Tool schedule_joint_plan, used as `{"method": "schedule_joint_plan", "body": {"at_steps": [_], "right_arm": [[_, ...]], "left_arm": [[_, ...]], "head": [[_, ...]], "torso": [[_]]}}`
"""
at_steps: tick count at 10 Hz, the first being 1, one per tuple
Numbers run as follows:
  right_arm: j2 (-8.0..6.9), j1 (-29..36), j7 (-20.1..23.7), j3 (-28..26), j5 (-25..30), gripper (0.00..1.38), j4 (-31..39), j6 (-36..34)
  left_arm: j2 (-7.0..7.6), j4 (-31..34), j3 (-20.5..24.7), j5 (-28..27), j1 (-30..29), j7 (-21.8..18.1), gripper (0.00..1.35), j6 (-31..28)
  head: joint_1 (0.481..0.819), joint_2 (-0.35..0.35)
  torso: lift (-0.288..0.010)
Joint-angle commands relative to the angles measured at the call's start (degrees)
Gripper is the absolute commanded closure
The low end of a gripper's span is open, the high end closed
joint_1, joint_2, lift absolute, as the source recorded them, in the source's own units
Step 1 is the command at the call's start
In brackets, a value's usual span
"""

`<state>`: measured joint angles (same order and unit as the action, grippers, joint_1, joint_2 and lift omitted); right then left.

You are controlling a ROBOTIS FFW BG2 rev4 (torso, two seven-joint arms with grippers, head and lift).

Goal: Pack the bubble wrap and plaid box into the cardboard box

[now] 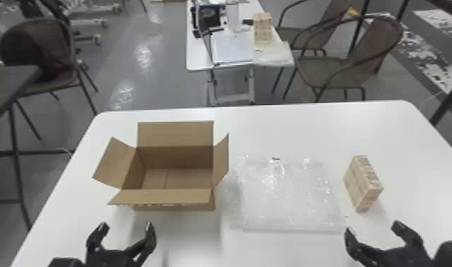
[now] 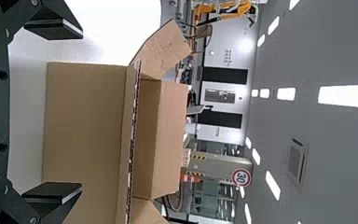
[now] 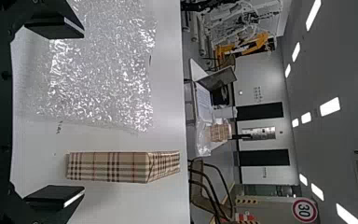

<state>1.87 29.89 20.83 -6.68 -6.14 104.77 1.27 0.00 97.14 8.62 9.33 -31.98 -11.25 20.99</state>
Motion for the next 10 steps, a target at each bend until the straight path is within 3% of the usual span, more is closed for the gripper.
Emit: {"method": "schedule_joint_plan", "body": {"at_steps": [1,10], "right_arm": [[0.15,-0.01,0.00,0.00,-0.01,0.12,-0.01,-0.04],[0.24,-0.19,0.18,0.18,-0.45,0.12,-0.36,-0.30]], "left_arm": [[-0.15,-0.02,0.08,-0.02,-0.01,0.00,0.15,0.20],[-0.15,0.07,0.96,1.04,-0.10,-0.09,0.15,-0.07]], "head": [[0.695,0.089],[0.695,0.094]], "torso": [[-0.089],[-0.089]]}}
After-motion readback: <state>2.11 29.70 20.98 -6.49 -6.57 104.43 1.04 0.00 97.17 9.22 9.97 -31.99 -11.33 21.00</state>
